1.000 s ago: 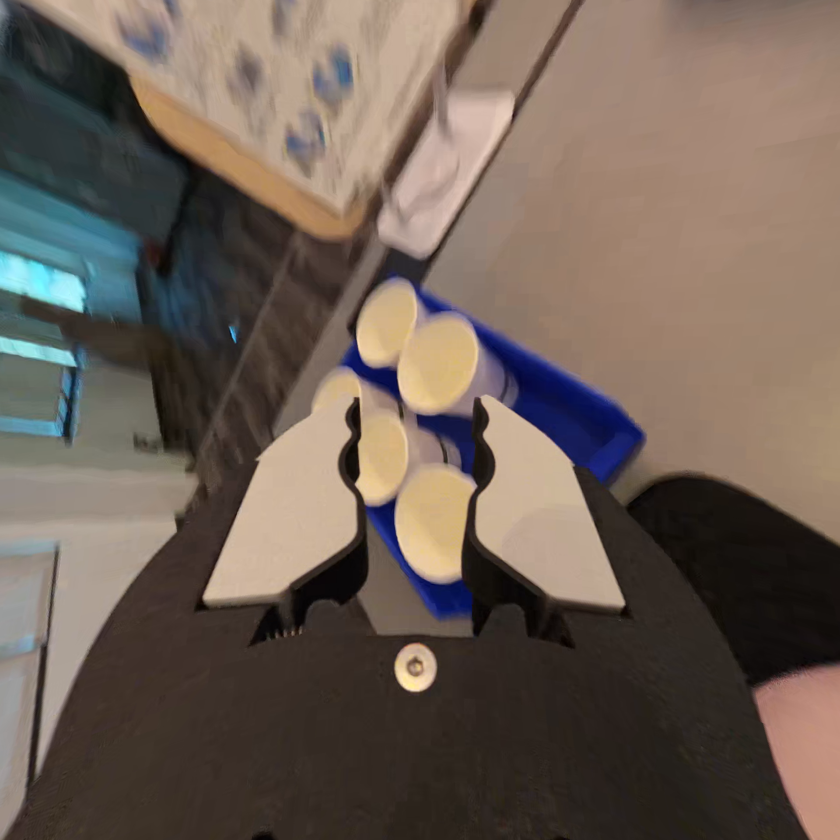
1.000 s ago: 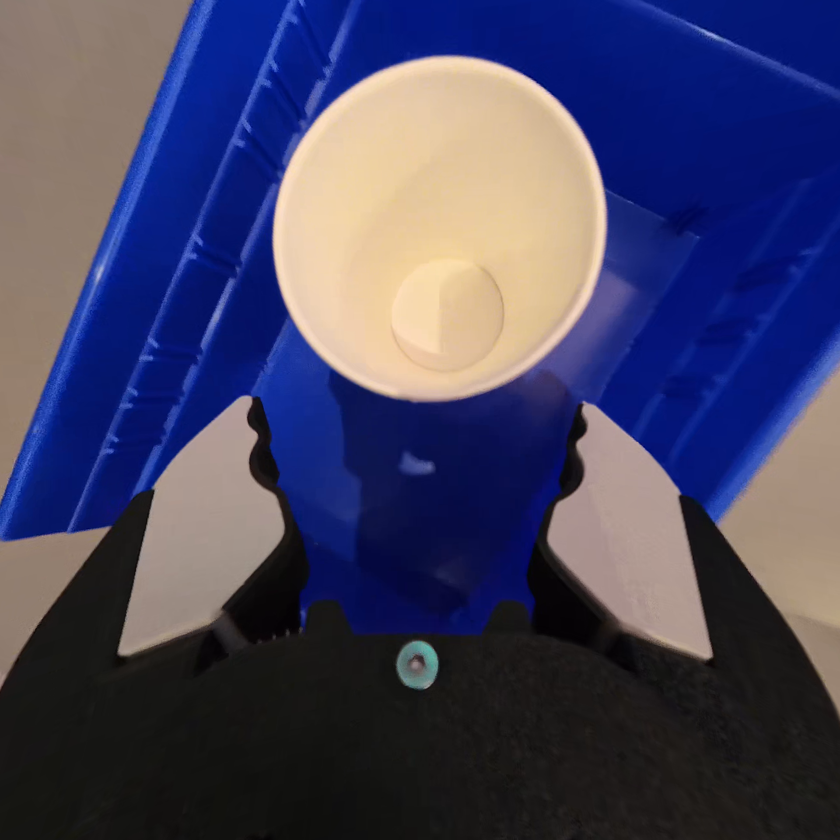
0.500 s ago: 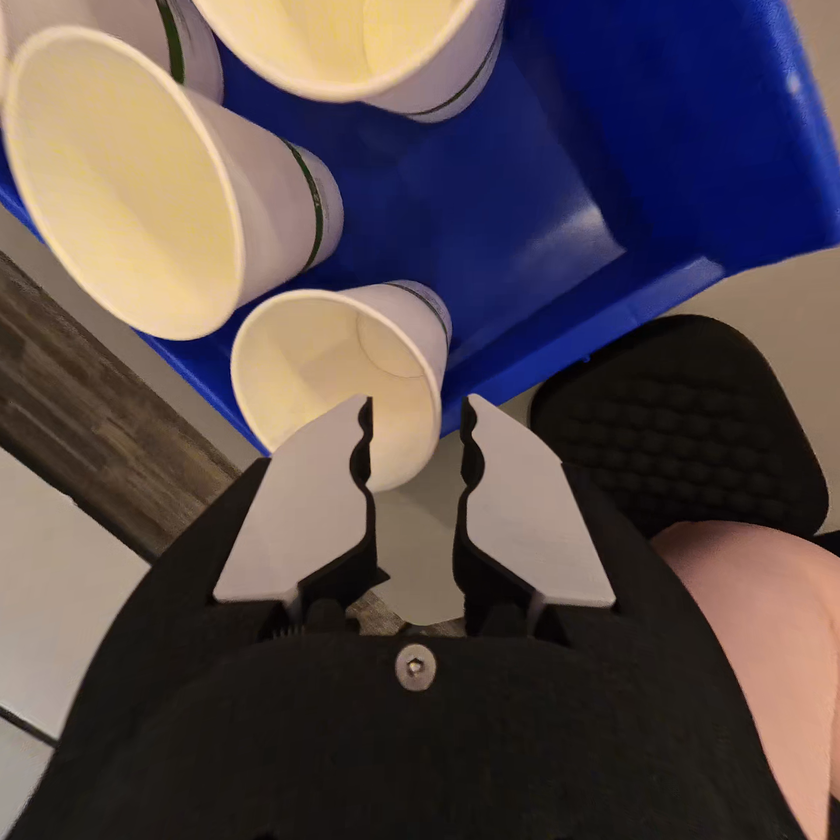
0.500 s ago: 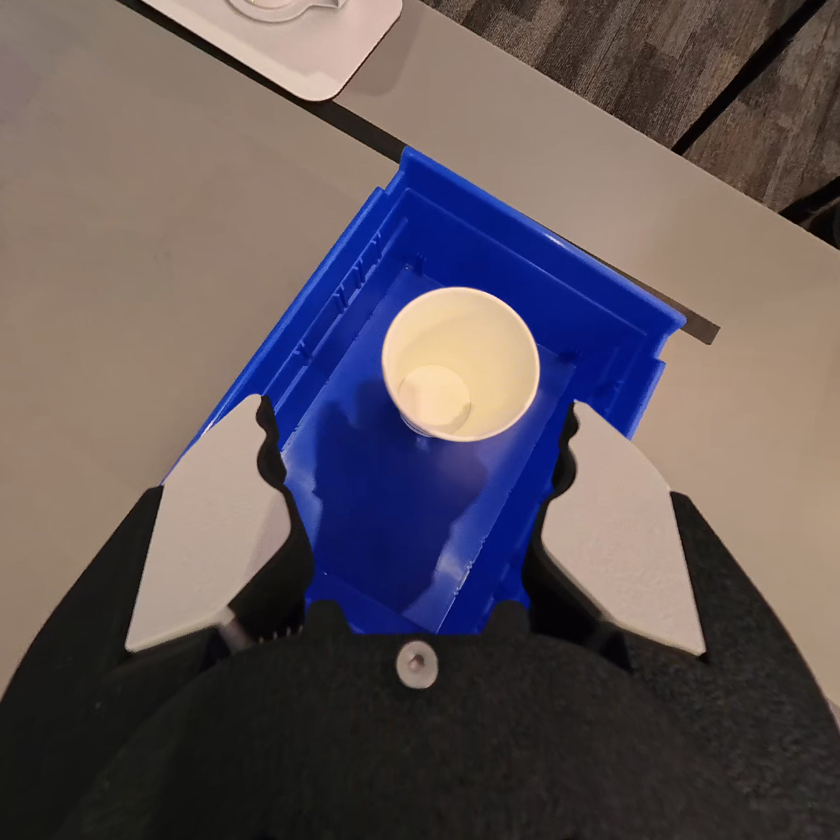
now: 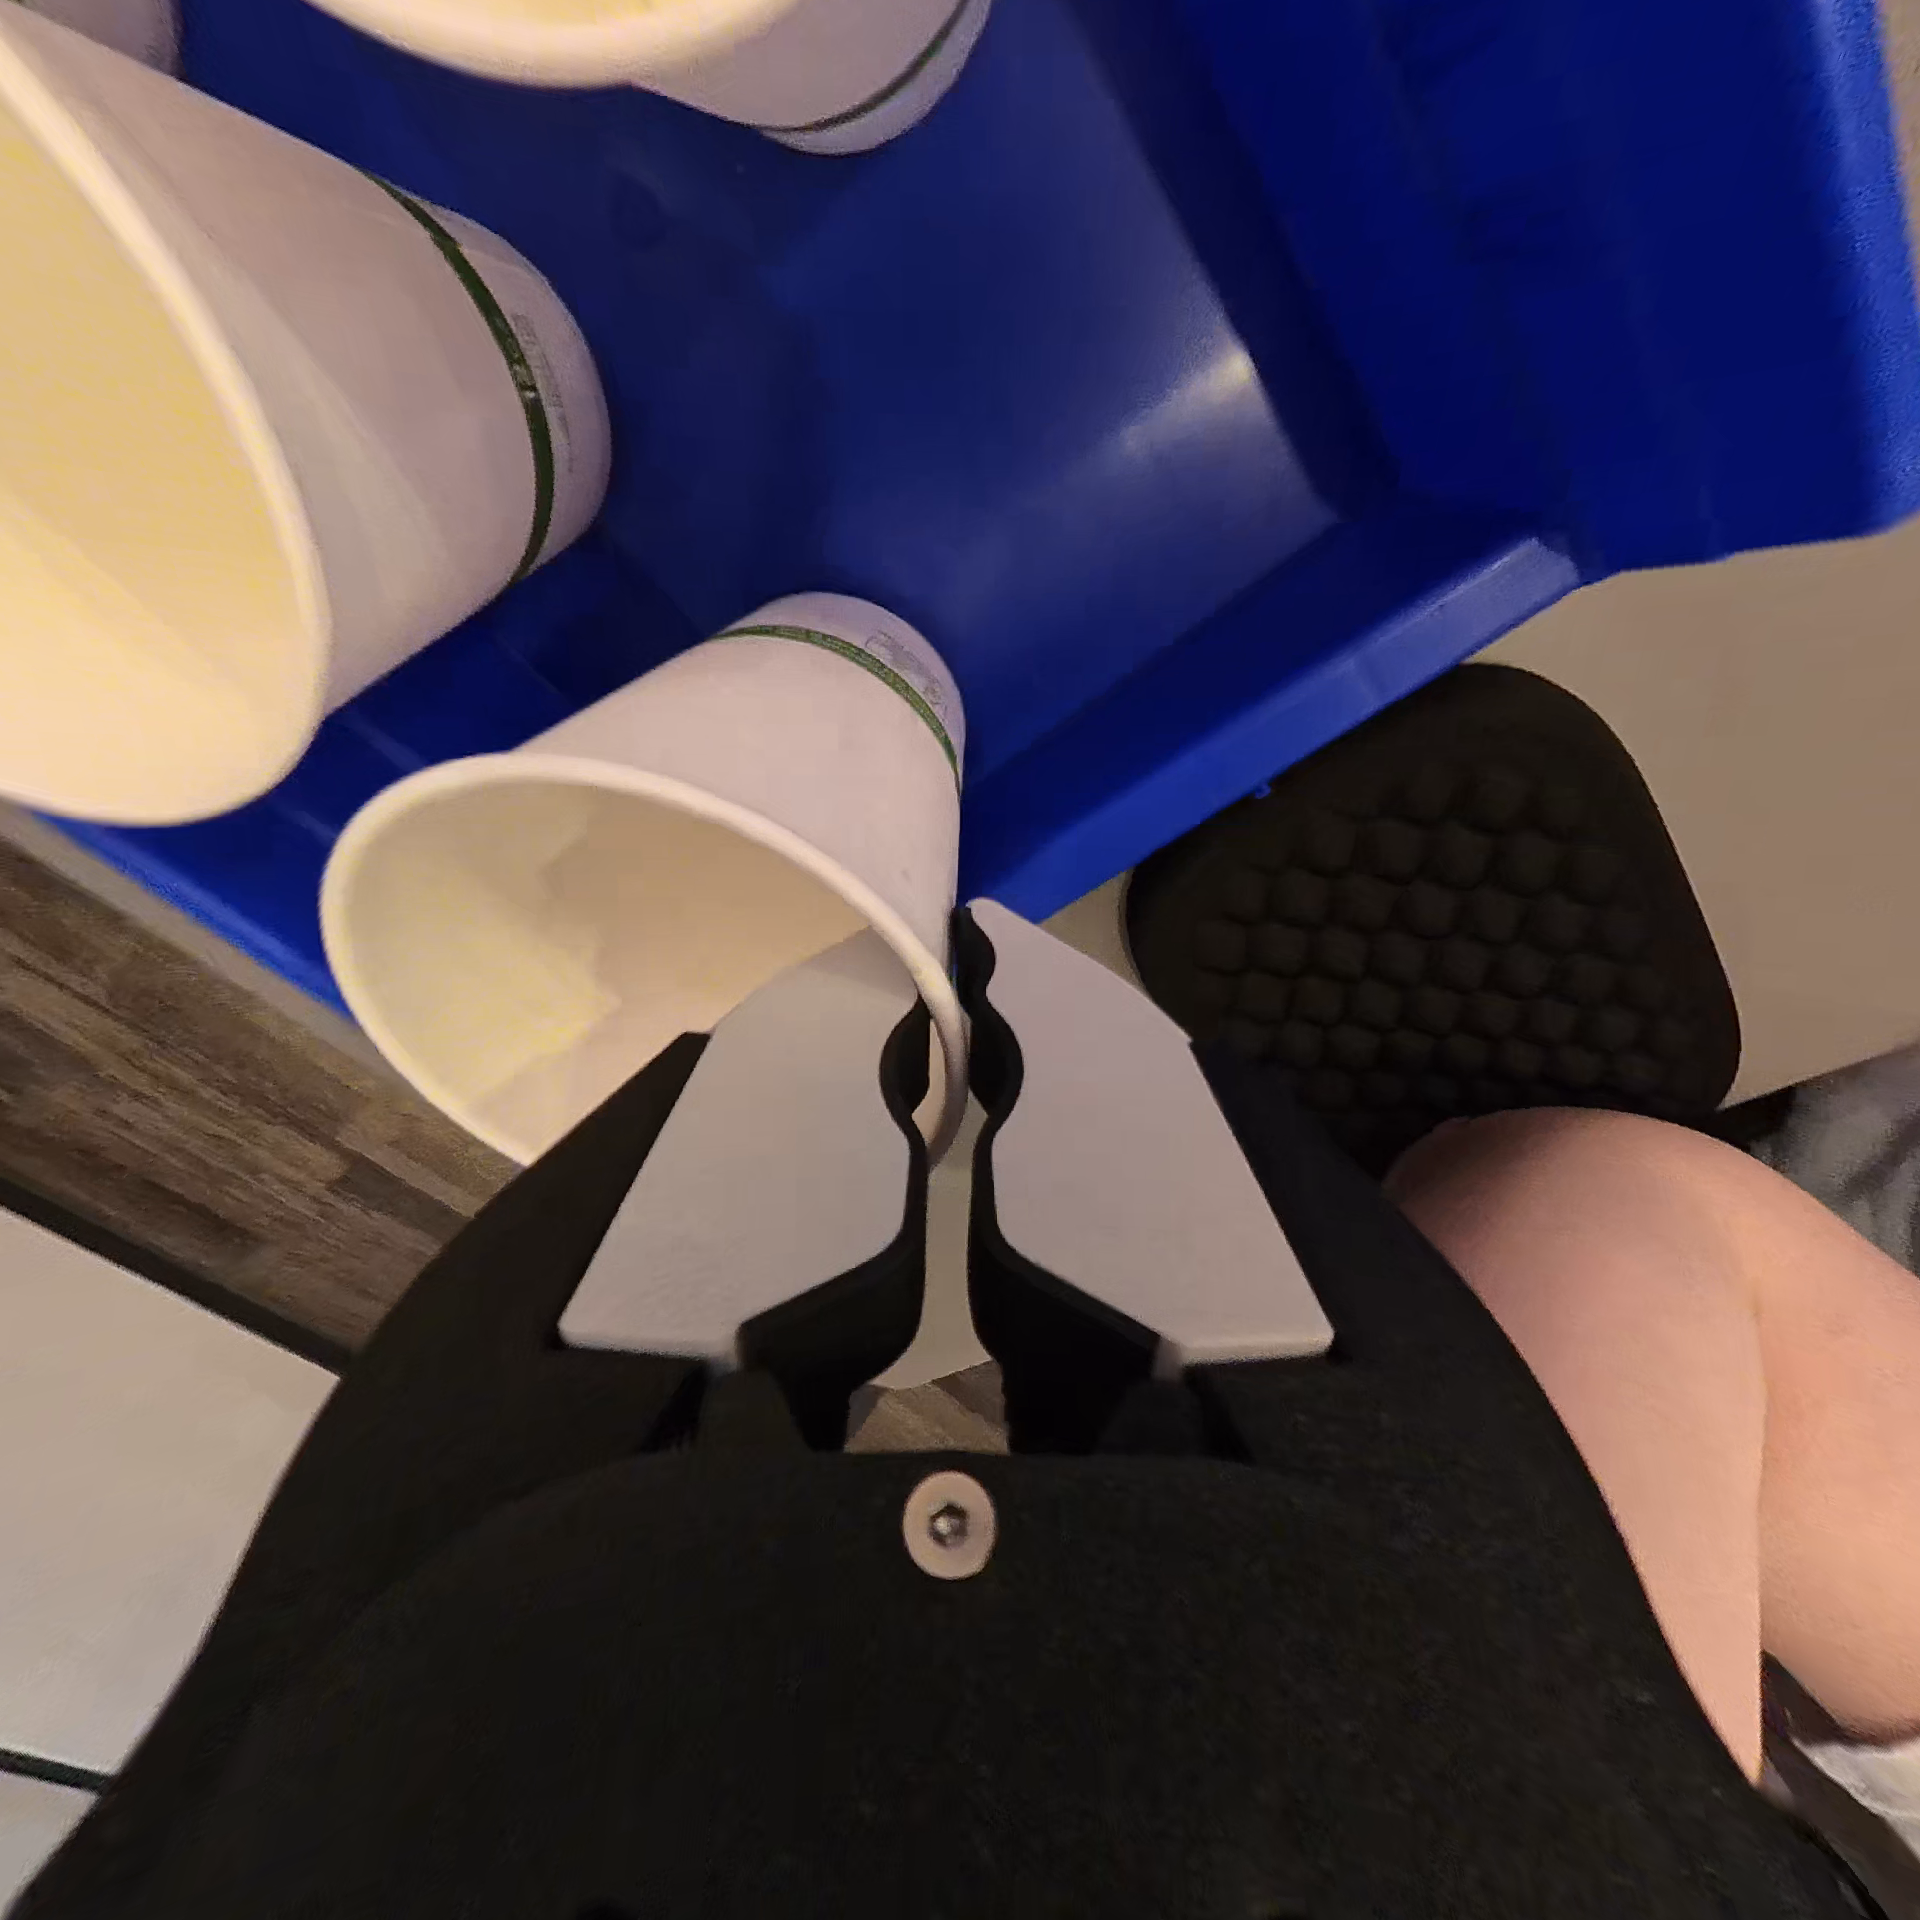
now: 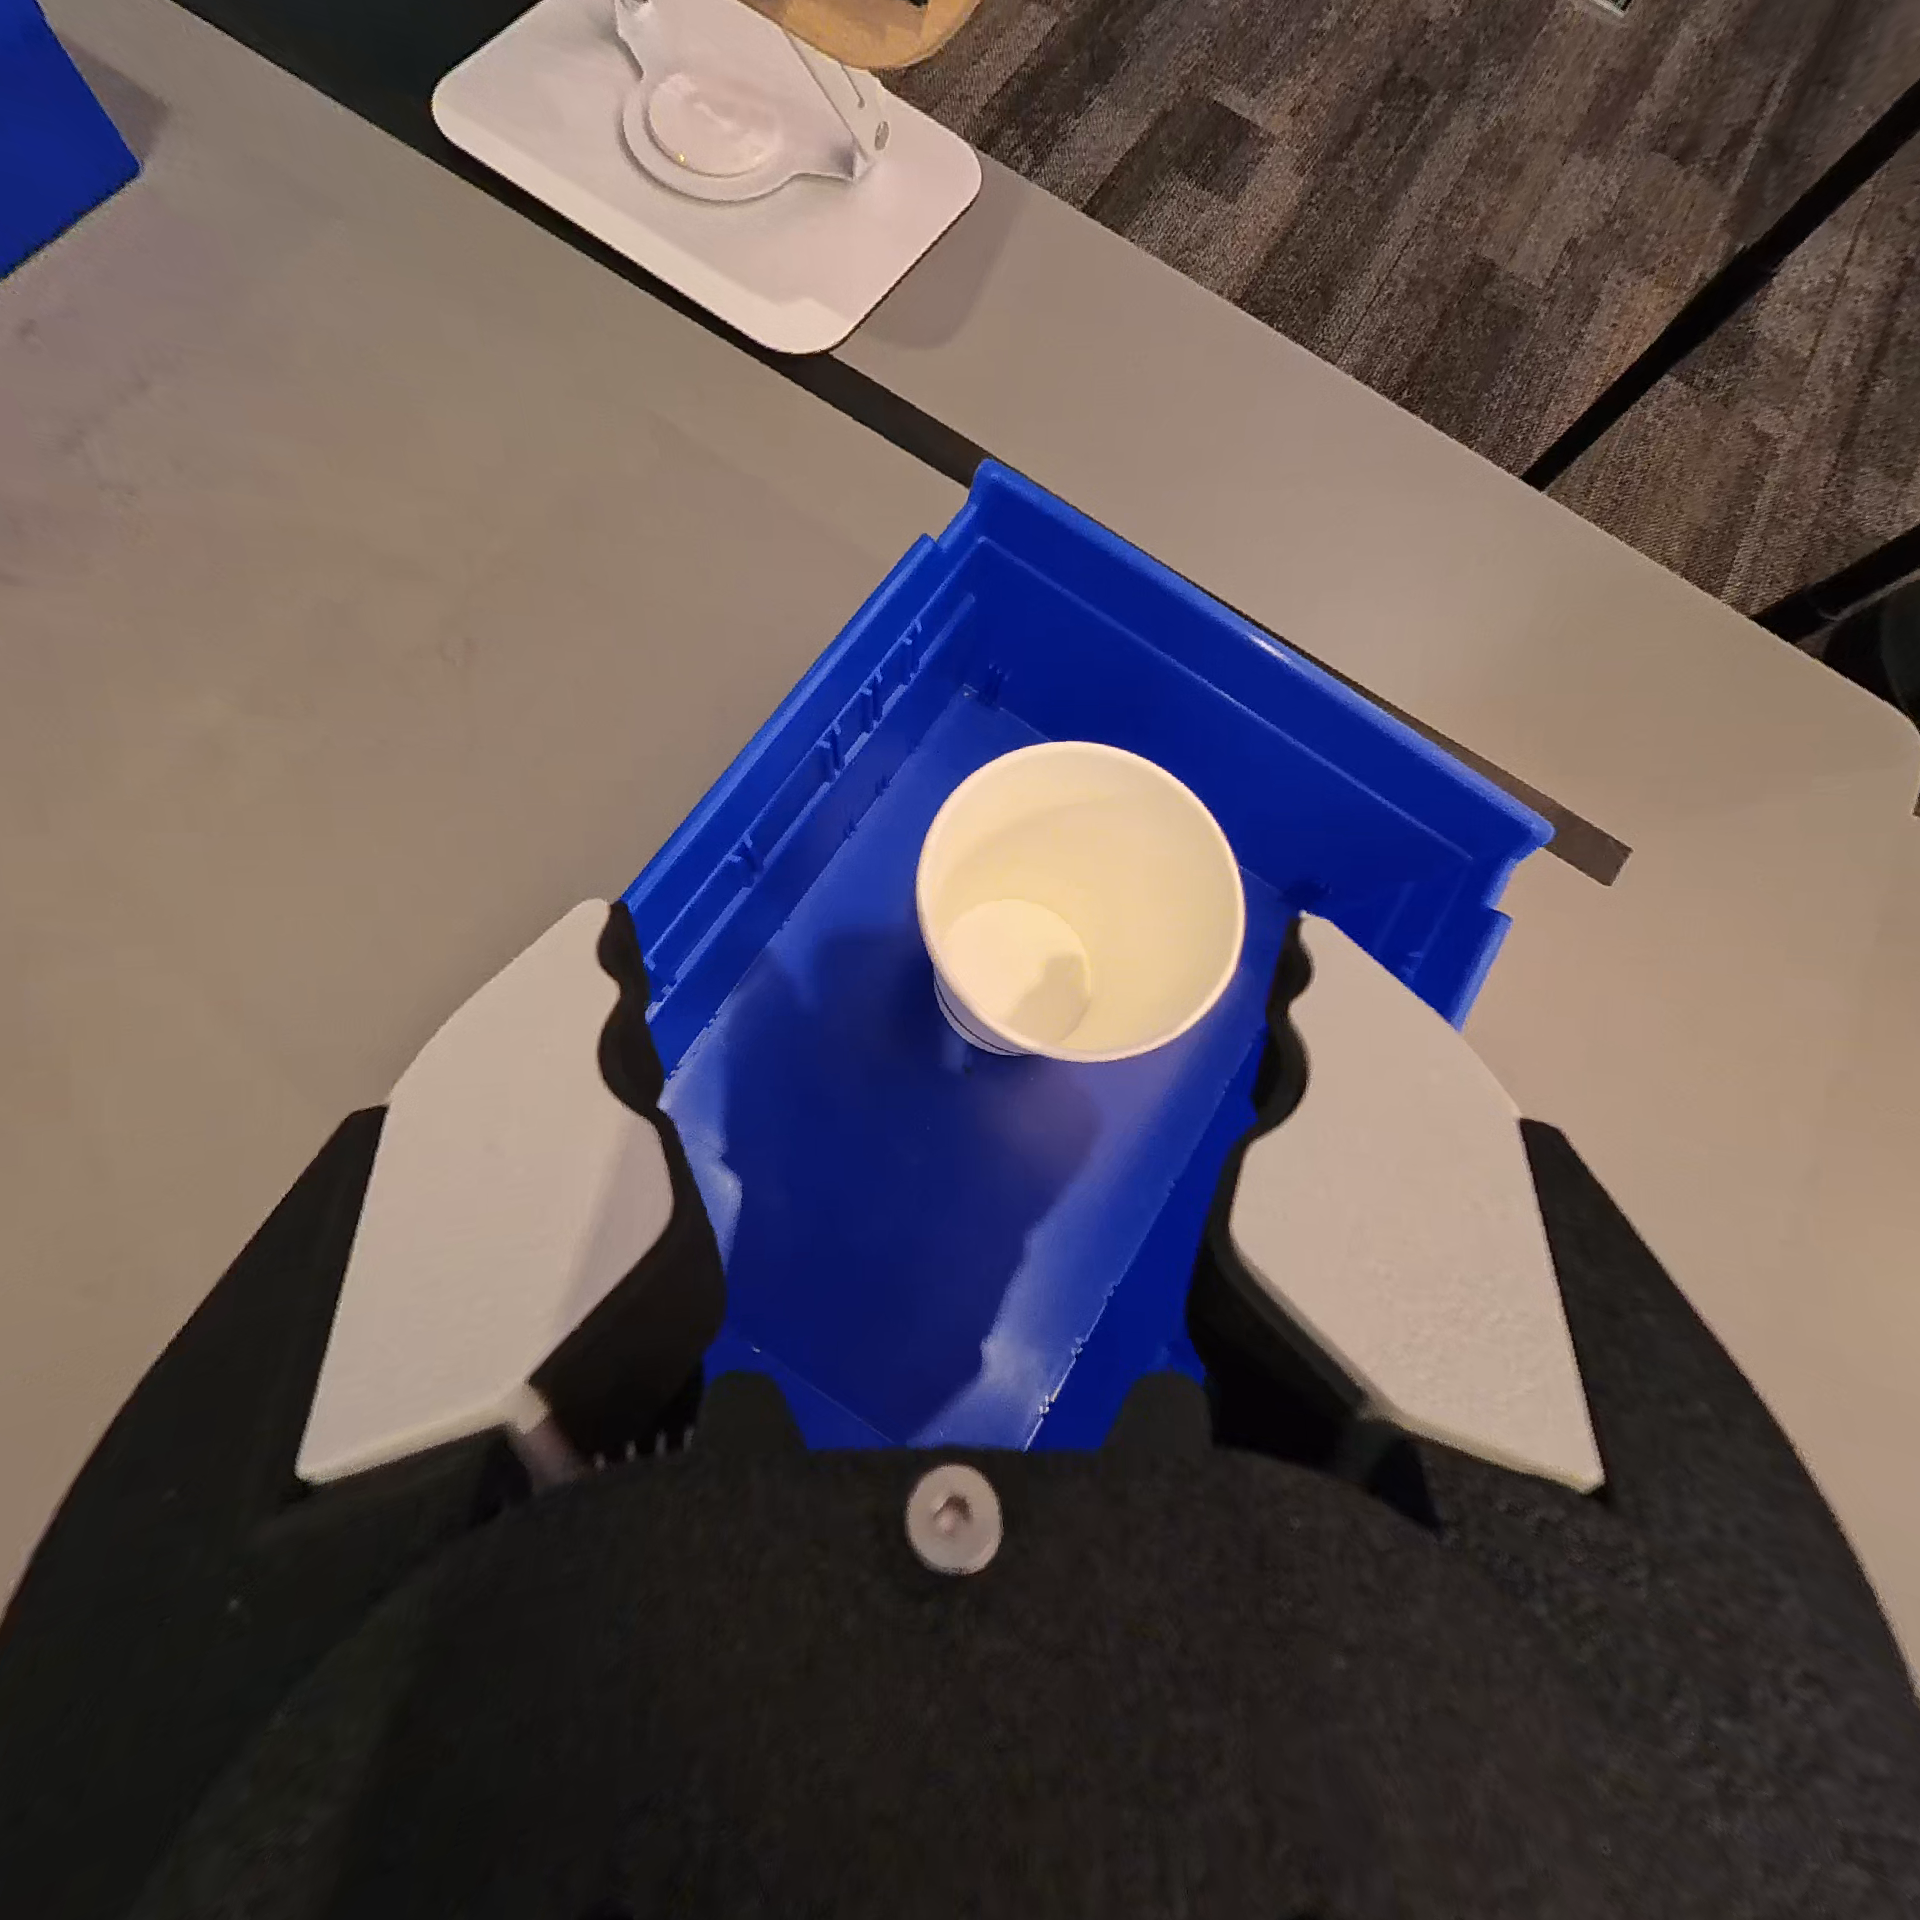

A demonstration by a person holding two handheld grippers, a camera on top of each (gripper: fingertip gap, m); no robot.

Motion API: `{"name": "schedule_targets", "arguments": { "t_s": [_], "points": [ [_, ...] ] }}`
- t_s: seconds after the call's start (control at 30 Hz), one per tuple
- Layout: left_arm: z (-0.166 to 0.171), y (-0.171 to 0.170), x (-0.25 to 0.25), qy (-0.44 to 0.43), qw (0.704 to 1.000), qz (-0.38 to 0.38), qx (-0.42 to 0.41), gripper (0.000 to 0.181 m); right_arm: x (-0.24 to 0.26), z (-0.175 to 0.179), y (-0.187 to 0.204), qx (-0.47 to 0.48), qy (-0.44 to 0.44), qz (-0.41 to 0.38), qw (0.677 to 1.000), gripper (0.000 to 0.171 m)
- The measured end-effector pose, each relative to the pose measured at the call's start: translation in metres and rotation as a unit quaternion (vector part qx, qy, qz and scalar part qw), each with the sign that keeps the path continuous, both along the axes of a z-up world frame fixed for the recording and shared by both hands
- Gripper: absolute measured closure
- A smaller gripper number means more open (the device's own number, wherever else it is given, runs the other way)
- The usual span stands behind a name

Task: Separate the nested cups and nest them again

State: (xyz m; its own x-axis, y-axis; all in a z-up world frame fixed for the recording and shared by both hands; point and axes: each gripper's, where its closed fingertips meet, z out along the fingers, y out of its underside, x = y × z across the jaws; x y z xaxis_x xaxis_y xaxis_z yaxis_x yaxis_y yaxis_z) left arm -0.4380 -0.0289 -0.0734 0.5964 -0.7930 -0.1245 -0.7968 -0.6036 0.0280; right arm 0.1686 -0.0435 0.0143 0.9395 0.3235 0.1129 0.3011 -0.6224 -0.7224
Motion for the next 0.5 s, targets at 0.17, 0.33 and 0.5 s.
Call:
{"name": "schedule_targets", "arguments": {
  "t_s": [0.17,0.33,0.5],
  "points": [
    [0.042,-0.004,0.002,0.012,0.993,-0.021,0.119,0.18,-0.005,0.009,0.002,0.018,-0.004,0.009,1.0,0.062],
    [0.089,-0.027,0.036,-0.027,0.962,-0.13,0.24,0.181,-0.043,0.03,0.008,0.068,-0.009,0.072,0.995,0.063],
    [0.117,-0.077,0.105,-0.138,0.869,-0.369,0.299,0.18,-0.162,0.067,-0.008,0.158,0.053,0.288,0.943,0.065]
  ]
}}
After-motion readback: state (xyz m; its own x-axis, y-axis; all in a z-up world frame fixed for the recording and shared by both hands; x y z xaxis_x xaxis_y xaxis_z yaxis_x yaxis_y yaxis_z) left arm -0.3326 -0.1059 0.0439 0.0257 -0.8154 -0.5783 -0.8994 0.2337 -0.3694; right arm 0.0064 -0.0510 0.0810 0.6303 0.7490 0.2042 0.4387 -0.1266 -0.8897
